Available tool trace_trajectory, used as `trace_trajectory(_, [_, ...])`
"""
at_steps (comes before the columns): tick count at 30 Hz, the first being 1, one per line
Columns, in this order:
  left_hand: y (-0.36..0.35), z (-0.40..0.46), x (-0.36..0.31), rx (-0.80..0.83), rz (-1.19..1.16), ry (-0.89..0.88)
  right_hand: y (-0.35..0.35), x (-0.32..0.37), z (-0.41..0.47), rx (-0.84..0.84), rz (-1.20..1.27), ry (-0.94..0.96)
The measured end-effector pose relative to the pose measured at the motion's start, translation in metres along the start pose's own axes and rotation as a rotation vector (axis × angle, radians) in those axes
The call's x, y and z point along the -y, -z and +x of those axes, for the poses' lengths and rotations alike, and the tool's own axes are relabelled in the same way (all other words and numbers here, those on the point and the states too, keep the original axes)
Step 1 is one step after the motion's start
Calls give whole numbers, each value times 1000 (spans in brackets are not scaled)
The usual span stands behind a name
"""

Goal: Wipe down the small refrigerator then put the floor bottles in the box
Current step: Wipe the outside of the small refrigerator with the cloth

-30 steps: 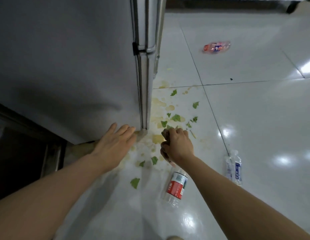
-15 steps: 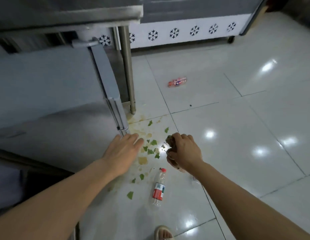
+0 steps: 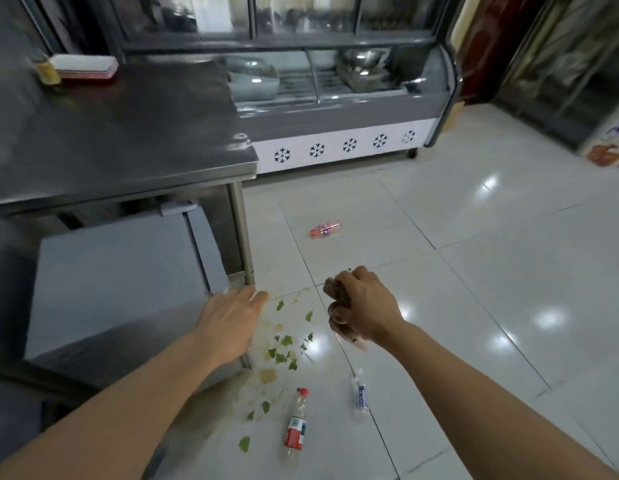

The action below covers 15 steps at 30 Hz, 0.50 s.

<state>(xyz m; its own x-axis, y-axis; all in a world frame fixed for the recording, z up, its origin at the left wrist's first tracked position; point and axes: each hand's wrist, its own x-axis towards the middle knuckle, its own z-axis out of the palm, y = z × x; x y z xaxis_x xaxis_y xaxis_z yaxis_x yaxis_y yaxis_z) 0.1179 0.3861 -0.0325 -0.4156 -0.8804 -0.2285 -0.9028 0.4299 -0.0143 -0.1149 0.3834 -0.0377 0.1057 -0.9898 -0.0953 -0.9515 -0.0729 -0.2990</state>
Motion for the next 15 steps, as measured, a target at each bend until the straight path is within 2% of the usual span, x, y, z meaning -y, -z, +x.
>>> trace_trajectory(4, [37,17,-22,13,-71,123,43,-27,23,-22,-10,97])
trace_trajectory(9, [62,30,-46,-65,-258,315,84,-52,61,-37,2,226])
trace_trajectory(15, [81,52,-36,-48,-360,446,106,-43,115,7,8,338])
